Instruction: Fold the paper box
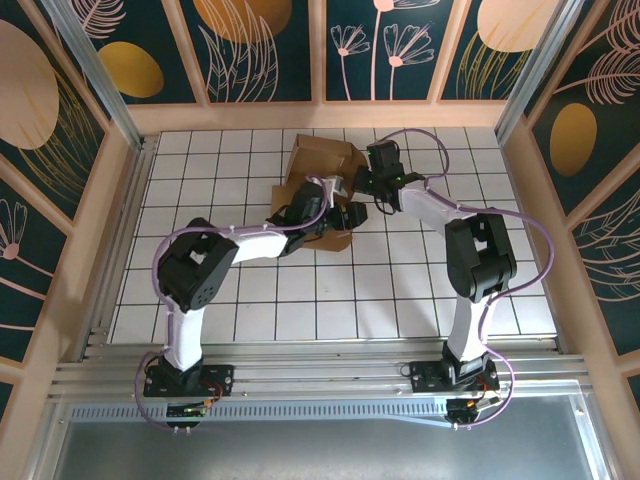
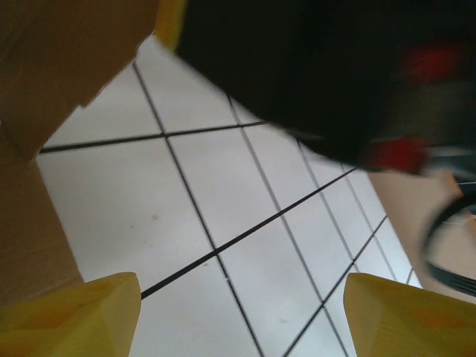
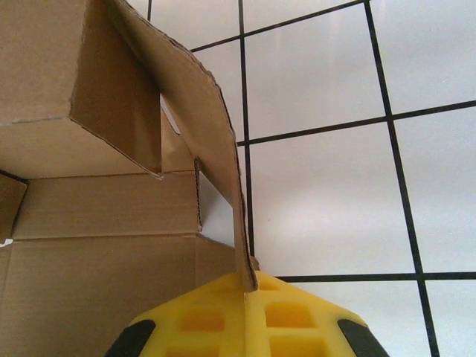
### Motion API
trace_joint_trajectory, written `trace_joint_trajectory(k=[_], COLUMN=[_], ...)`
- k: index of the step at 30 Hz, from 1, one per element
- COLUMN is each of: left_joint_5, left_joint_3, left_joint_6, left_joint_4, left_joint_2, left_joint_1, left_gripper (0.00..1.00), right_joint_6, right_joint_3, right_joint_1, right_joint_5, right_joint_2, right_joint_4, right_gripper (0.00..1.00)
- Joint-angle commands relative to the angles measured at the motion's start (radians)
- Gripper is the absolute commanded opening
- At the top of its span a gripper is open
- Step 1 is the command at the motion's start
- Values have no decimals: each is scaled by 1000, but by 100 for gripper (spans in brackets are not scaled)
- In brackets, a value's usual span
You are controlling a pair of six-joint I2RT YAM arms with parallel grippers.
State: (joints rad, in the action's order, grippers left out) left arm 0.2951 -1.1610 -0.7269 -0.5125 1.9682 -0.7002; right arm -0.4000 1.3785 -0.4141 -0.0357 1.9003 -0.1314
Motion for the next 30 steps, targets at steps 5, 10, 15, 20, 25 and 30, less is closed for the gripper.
trace_joint_trajectory(k=[5, 10, 15, 20, 25, 30], left_joint_5=[-386, -488, -325, -162, 14, -8], left_joint_3=[53, 92, 59, 78, 43, 50], left_joint_6=[11, -98, -73, -39, 1, -4], left_joint_4=[177, 413, 552, 519, 475, 454], left_joint_2=[-299, -395, -297, -194, -91, -43], left_joint_1=[38, 191, 307, 372, 389, 389], left_gripper=[61, 54, 54, 56, 59, 54], right_joint_6=[27, 26, 23, 18, 18, 17], right_joint_3=[12, 13, 25, 27, 25, 29], right_joint_1=[-7, -8, -9, -9, -12, -15], right_joint_5=[-58, -56, -52, -46, -38, -34], right_joint_2=[-25, -27, -19, -20, -23, -25], right_joint_4=[-21, -21, -24, -33, -30, -38], right_gripper=[0, 0, 0, 0, 0, 0])
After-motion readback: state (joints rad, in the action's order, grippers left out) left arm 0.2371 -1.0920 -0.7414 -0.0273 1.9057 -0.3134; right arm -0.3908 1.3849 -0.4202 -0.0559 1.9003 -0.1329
